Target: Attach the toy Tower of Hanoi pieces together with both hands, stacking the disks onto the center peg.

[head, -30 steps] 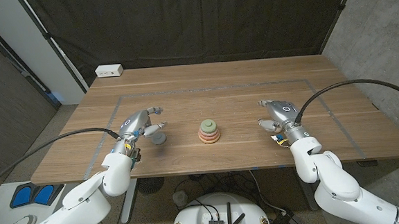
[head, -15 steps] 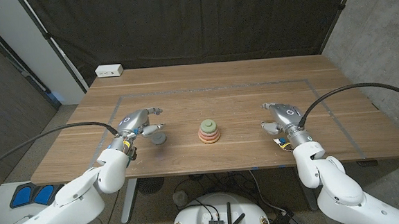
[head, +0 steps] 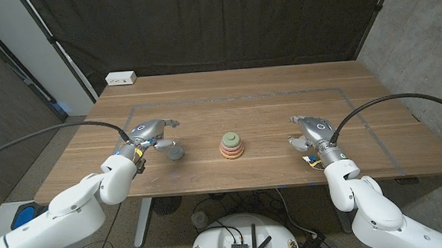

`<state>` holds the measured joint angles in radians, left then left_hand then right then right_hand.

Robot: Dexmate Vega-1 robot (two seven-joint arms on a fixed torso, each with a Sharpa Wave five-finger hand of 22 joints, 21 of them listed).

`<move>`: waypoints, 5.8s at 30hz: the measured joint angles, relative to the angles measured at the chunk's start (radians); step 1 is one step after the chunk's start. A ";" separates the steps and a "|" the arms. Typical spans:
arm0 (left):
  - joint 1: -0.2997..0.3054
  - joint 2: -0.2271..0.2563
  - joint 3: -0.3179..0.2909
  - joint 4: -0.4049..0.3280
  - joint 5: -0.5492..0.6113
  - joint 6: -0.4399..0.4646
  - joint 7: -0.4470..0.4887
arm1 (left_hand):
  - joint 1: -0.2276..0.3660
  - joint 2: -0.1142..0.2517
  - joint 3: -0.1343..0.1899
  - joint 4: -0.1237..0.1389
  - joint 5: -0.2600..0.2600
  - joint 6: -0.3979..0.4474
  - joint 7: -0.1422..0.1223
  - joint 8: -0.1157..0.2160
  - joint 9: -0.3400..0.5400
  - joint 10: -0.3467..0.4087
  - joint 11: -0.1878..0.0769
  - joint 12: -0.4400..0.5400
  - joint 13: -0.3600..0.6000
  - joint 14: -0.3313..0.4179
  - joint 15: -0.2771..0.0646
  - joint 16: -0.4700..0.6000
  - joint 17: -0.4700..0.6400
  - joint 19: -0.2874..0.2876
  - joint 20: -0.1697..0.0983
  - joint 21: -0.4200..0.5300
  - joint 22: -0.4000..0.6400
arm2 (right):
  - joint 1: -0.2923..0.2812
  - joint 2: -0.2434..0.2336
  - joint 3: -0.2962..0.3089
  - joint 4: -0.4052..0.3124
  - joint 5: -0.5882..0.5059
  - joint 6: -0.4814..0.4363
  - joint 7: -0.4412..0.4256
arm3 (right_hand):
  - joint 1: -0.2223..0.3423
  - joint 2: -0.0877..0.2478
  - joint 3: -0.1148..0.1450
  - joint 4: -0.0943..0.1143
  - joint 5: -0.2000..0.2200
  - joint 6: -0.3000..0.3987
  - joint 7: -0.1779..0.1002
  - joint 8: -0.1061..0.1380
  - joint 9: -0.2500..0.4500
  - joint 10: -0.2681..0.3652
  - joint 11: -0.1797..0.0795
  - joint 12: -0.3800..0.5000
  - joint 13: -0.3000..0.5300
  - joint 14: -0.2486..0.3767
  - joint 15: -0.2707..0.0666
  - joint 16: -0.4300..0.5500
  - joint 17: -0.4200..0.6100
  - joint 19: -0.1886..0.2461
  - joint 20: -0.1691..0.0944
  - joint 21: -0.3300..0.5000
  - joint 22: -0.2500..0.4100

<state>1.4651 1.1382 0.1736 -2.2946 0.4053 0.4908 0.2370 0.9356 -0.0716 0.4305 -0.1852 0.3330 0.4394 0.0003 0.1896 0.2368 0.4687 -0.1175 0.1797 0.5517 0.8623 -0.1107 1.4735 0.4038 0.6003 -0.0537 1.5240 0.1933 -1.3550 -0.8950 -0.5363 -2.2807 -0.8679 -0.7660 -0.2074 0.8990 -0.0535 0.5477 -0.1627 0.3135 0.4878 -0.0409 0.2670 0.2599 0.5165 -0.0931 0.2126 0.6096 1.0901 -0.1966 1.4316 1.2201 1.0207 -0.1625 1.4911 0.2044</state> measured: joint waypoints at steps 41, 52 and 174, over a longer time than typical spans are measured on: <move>-0.221 0.211 0.129 -0.003 -0.069 0.051 -0.348 | -0.009 -0.023 -0.054 0.029 -0.016 -0.063 0.018 0.007 -0.019 -0.063 0.039 0.006 -0.042 0.042 -0.013 0.028 0.004 0.013 -0.005 0.007 0.002 | 0.059 -0.010 -0.047 -0.016 -0.012 -0.037 0.013 | -0.004 0.004 0.003 0.003 0.000 0.021 0.004 0.000 -0.005 0.022 -0.003 0.007 0.005 -0.008 0.000 0.004 -0.003 0.000 0.000 0.000 0.000; -0.278 0.198 0.207 0.016 -0.034 0.051 -0.378 | -0.009 -0.023 -0.054 0.029 -0.016 -0.072 0.020 0.007 -0.018 -0.064 0.039 0.006 -0.047 0.042 -0.013 0.028 -0.001 0.013 -0.005 0.007 0.002 | 0.076 -0.008 -0.059 -0.017 -0.028 -0.047 0.038 | -0.012 0.012 0.003 0.003 0.000 0.027 0.009 0.000 -0.005 0.022 -0.003 0.007 0.004 -0.007 0.000 0.004 0.000 0.000 0.000 0.000 0.000; -0.284 0.124 0.267 0.042 -0.058 0.070 -0.243 | 0.122 0.045 -0.064 0.019 -0.019 0.176 -0.010 0.131 0.035 0.179 0.030 0.105 -0.030 0.151 -0.050 0.058 0.024 0.102 -0.012 0.029 0.014 | 0.047 -0.022 -0.039 -0.046 -0.034 -0.063 0.048 | -0.032 0.042 0.015 0.004 0.023 0.050 0.004 0.000 -0.004 0.054 -0.003 0.000 0.016 -0.014 0.007 0.008 0.002 0.000 0.000 0.008 0.001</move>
<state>1.1813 1.2625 0.4405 -2.2522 0.3474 0.5607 -0.0059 1.0571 -0.0268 0.3665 -0.1659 0.3139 0.6151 -0.0093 0.3207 0.2717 0.6474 -0.0871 0.2845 0.5217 1.0131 -0.1607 1.5316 0.4274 0.7026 -0.0660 1.5533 0.2072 -1.3085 -0.9167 -0.5757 -2.3269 -0.9022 -0.8289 -0.1597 0.8673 -0.0114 0.5628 -0.1586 0.3367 0.5383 -0.0368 0.2670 0.2558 0.5702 -0.0965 0.2126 0.6259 1.0758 -0.1895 1.4394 1.2219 1.0206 -0.1625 1.4986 0.2050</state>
